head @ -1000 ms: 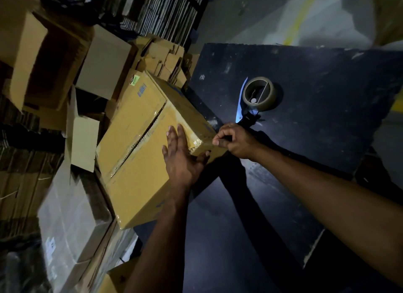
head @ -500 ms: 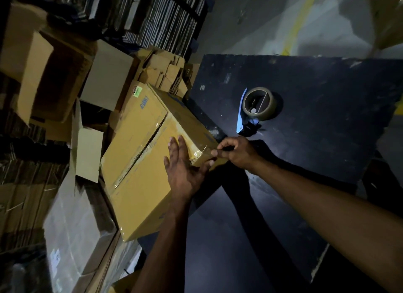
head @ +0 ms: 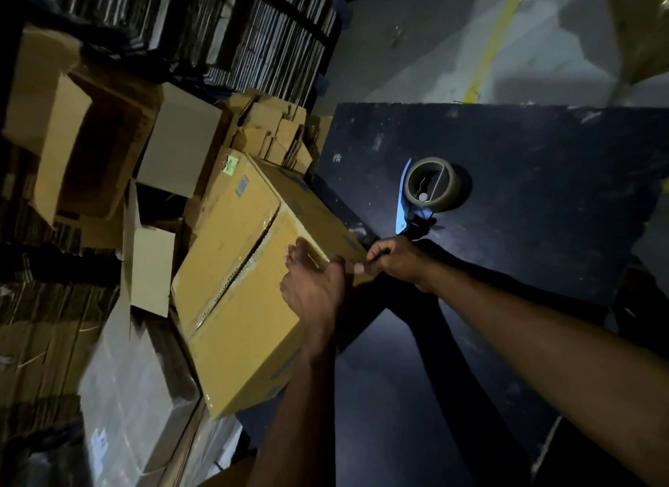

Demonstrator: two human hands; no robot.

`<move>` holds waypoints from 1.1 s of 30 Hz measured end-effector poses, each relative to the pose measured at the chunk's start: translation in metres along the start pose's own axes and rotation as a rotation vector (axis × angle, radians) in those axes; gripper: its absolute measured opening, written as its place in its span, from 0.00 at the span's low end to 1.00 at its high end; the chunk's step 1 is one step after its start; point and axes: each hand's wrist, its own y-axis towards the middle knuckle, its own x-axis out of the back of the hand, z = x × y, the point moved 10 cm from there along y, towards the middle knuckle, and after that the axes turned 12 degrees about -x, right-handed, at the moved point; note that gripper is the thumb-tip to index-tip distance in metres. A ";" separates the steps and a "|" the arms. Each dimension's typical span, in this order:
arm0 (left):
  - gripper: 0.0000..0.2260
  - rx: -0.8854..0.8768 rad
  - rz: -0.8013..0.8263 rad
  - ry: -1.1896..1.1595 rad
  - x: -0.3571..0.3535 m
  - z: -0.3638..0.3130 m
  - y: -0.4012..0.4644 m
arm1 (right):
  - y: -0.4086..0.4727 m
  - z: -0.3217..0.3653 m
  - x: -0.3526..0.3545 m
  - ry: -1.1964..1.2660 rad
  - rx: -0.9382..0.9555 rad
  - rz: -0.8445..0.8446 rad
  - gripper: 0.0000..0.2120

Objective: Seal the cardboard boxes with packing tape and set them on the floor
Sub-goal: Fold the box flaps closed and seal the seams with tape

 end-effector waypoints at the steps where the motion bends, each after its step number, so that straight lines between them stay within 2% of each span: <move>1: 0.38 0.003 -0.002 0.004 0.003 0.000 0.000 | -0.001 0.000 0.000 0.001 0.010 0.006 0.09; 5: 0.26 -0.062 0.021 -0.119 0.017 0.021 -0.004 | -0.011 -0.007 0.007 0.052 0.123 -0.012 0.02; 8: 0.22 -0.213 0.096 -0.251 0.015 0.035 -0.009 | -0.040 0.006 0.009 -0.067 0.359 -0.215 0.09; 11: 0.21 -0.289 0.090 -0.288 0.010 0.044 -0.011 | -0.066 0.023 -0.009 -0.190 0.654 -0.394 0.16; 15: 0.21 -0.332 0.076 -0.284 0.005 0.047 -0.014 | -0.070 0.029 -0.018 -0.179 0.802 -0.483 0.13; 17: 0.21 -0.357 0.081 -0.258 0.004 0.046 -0.015 | -0.070 0.026 -0.019 -0.221 0.840 -0.469 0.13; 20: 0.23 -0.397 0.114 -0.158 0.001 0.044 -0.022 | -0.065 0.019 -0.012 -0.410 0.802 -0.509 0.15; 24: 0.24 -0.504 0.113 -0.074 -0.003 0.032 -0.030 | -0.089 0.036 -0.030 -0.557 0.908 -0.550 0.30; 25: 0.24 -0.518 0.109 -0.057 -0.004 0.031 -0.030 | -0.093 0.043 -0.042 -0.583 0.943 -0.514 0.31; 28: 0.23 -0.538 0.112 -0.004 -0.006 0.033 -0.030 | -0.091 0.049 -0.066 -0.546 0.946 -0.378 0.26; 33: 0.22 -0.509 0.113 -0.014 -0.005 0.031 -0.031 | -0.085 0.050 -0.059 -0.470 0.892 -0.302 0.25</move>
